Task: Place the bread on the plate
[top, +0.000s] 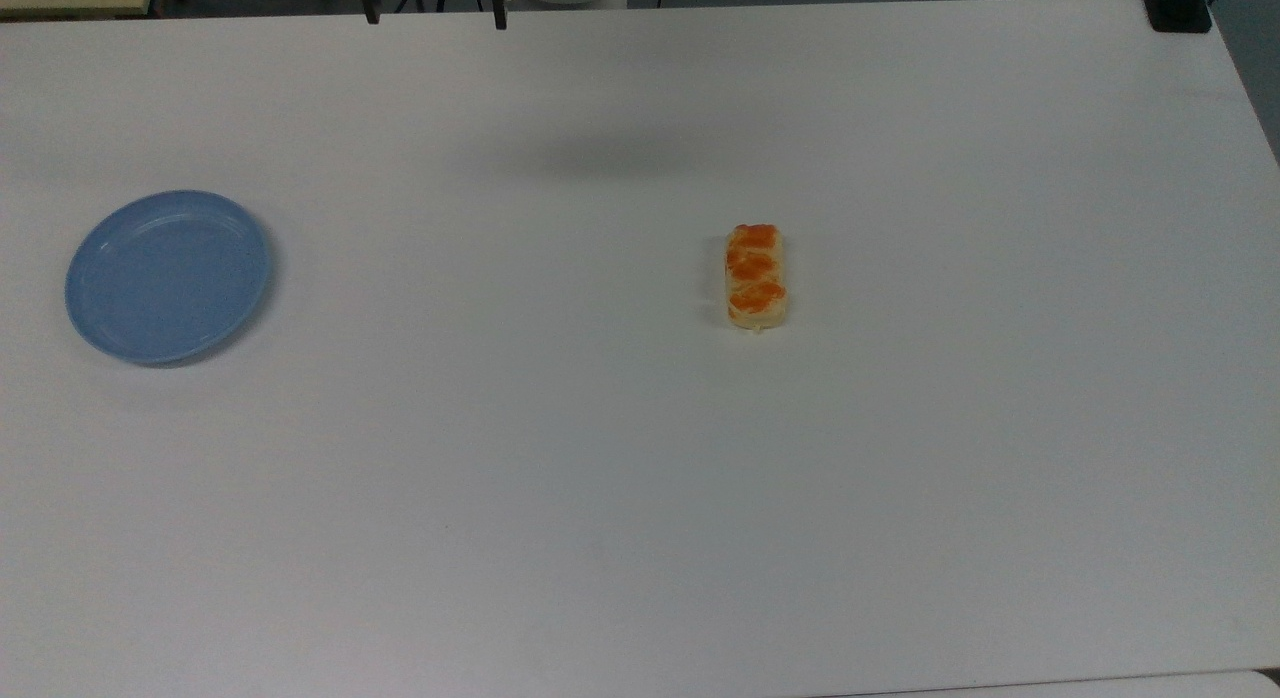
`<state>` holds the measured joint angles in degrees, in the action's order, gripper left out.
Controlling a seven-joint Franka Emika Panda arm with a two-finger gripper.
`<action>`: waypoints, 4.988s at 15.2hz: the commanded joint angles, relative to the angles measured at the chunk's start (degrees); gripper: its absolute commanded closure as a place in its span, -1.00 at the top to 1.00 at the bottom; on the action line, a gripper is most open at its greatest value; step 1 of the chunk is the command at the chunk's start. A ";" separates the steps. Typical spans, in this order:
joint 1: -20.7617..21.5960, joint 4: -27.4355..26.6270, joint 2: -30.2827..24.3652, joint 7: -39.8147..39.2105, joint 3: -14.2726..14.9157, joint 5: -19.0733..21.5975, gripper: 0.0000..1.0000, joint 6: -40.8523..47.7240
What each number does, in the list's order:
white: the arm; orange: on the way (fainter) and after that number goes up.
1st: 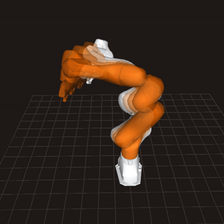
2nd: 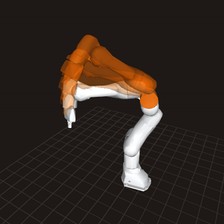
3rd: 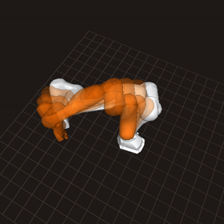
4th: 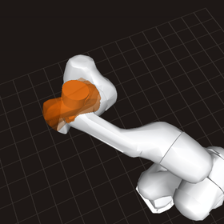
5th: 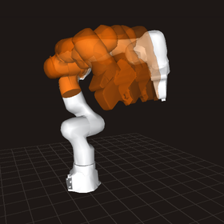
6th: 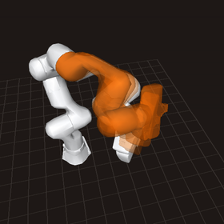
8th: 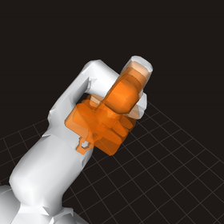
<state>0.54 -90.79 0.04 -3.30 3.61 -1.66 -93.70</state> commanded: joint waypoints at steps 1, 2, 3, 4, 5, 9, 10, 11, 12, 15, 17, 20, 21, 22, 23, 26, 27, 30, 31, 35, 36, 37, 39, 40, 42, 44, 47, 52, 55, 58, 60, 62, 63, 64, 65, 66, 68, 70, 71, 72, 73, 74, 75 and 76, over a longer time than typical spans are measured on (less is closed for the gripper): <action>1.04 -0.61 -0.30 -0.75 1.05 1.39 1.00 0.36; 1.04 -0.61 -0.30 -0.74 1.04 1.39 1.00 0.36; 1.04 -0.61 -0.30 -0.74 1.04 1.39 1.00 0.27; 1.04 -0.61 -0.30 -0.74 1.04 1.39 1.00 0.27; 0.96 -0.61 -0.30 -0.74 1.04 1.39 1.00 0.27; 1.04 -0.61 -0.30 -0.74 1.22 1.39 1.00 0.27; 0.96 -0.61 -0.30 -0.74 1.22 1.39 1.00 0.19; 0.95 -0.61 -0.30 -0.66 1.22 1.39 1.00 0.10; 0.95 -0.61 -0.39 -0.57 1.22 1.39 1.00 0.01; 0.95 -0.70 -0.30 -1.00 1.22 1.39 1.00 0.18; 1.04 -0.70 -0.21 -1.18 0.96 1.39 1.00 0.54; 1.30 -0.79 -0.21 -1.27 0.69 1.31 1.00 1.85; 1.22 -0.70 -0.21 -1.44 0.26 1.31 1.00 3.77; 1.22 -0.70 -0.21 -1.97 -0.01 1.31 1.00 4.57; 1.22 -1.31 -0.13 -2.93 -1.84 1.31 1.00 4.23; 1.48 -2.11 3.03 -1.89 -6.23 1.13 1.00 0.73; 1.48 -3.41 3.91 -1.10 -7.82 1.13 1.00 -0.94; 6.03 -10.34 7.33 5.47 -9.50 1.13 1.00 -12.87; 7.27 -11.24 8.48 6.80 -9.50 1.13 1.00 -15.26; 10.62 -11.42 13.05 14.79 -9.50 1.04 1.00 -20.01; 11.67 -11.42 14.28 18.47 -9.50 1.04 1.00 -22.03; 12.63 -11.42 15.25 22.25 -9.50 0.43 1.00 -23.53; 13.34 -11.42 16.83 25.79 -9.50 -0.88 1.00 -25.82; 13.87 -11.42 17.45 26.58 -9.50 -1.15 1.00 -26.87; 14.84 -11.25 19.55 27.20 -9.50 -1.50 1.00 -28.28; 15.45 -11.16 21.49 28.43 -9.50 -2.99 1.00 -29.08; 15.54 -11.16 22.63 29.75 -9.50 -5.02 1.00 -29.26; 16.25 -10.90 25.36 36.24 -9.59 -8.71 0.17 -32.33; 16.07 -9.67 24.75 36.87 -9.59 -7.84 -0.33 -31.63; 12.83 -7.39 22.03 35.21 -9.68 -7.48 -0.36 -26.03; 10.20 -5.28 20.27 30.22 -9.68 -6.43 -0.35 -22.59; 5.55 -3.44 18.60 22.68 -9.50 -4.42 -0.36 -19.69; 2.91 -2.30 18.16 18.46 -9.42 -3.36 -0.38 -18.29; 0.19 -0.98 17.81 14.85 -9.15 -2.57 -0.38 -16.70; -2.88 0.43 17.80 11.25 -9.15 -2.39 -0.38 -15.30; -6.31 1.48 17.80 7.47 -9.33 -2.38 -0.38 -14.67; -11.94 2.28 18.07 0.96 -9.15 -2.38 -0.37 -15.02; -17.65 2.81 18.42 -6.59 -9.15 -2.21 -0.37 -15.28; -19.77 2.81 18.51 -10.46 -9.15 -2.03 -0.37 -15.28; -21.44 2.81 18.77 -13.98 -8.98 -1.86 -0.36 -15.28; -23.46 2.81 18.95 -16.97 -8.98 -1.77 -0.36 -15.37; -25.57 2.73 19.12 -19.61 -8.98 -1.68 -0.36 -15.37; -27.24 2.73 19.65 -21.90 -8.98 -1.42 -0.36 -15.37; -28.56 2.64 20.00 -23.67 -8.98 -1.16 -0.35 -15.63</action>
<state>-24.52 -88.90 18.90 -20.51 -5.08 -4.51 -109.90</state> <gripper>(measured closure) 0.674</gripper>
